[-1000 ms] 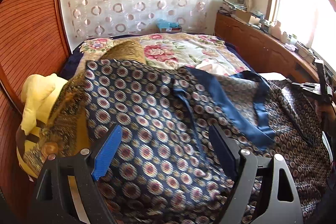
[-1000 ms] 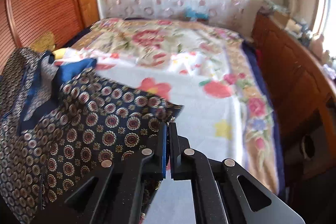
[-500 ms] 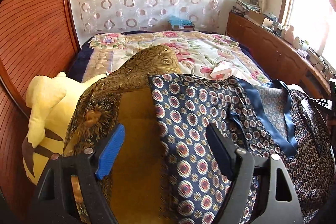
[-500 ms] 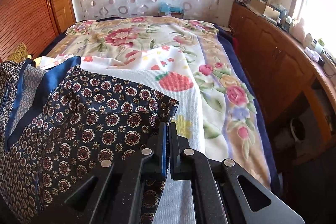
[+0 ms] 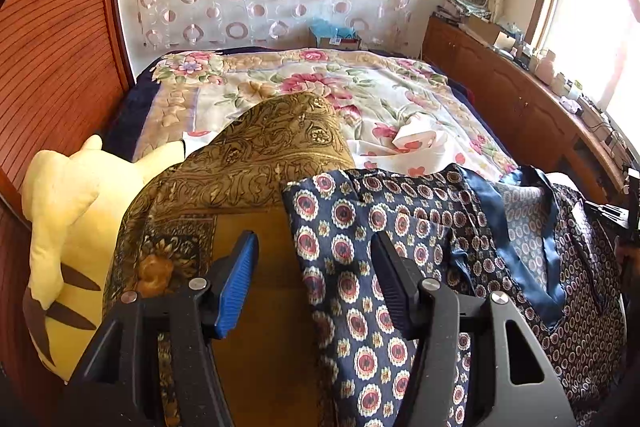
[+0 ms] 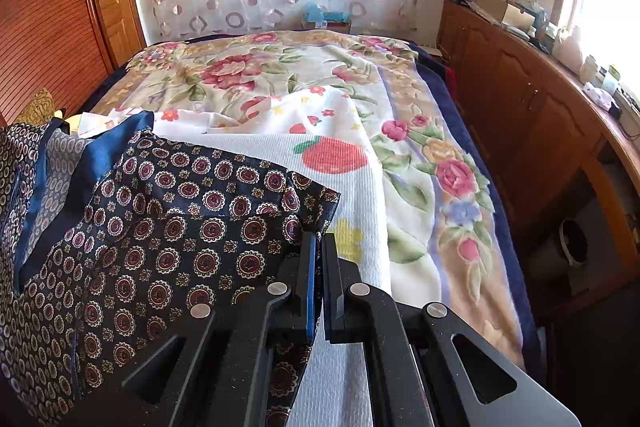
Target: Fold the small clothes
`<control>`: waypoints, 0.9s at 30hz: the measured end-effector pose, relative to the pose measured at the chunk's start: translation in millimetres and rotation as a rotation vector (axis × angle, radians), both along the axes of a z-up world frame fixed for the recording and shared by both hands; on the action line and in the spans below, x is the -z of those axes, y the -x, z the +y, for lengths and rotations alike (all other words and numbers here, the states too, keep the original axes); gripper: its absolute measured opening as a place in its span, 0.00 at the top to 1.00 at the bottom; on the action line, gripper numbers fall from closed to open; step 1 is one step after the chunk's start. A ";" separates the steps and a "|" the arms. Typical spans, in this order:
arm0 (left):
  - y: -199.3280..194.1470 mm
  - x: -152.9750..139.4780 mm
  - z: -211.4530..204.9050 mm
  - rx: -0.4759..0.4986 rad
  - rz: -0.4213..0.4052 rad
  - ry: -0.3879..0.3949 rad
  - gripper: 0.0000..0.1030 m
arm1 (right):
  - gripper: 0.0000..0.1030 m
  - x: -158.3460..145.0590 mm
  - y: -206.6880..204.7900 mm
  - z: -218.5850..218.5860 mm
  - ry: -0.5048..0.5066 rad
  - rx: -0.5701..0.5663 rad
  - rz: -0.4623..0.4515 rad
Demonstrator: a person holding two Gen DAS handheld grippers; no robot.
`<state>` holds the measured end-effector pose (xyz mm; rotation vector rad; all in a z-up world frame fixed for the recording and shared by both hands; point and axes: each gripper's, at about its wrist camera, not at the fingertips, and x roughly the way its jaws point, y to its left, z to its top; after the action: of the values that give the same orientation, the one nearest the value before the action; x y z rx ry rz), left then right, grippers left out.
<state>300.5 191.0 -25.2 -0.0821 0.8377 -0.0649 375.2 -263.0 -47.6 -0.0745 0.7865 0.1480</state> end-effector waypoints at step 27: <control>134.4 -39.8 -53.1 0.135 -0.198 0.026 0.98 | 0.97 -56.5 112.5 20.7 -0.155 -0.199 -0.209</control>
<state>166.2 137.9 14.6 -0.0427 0.6433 -0.2077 262.7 -242.2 8.9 -0.0208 0.5561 0.3830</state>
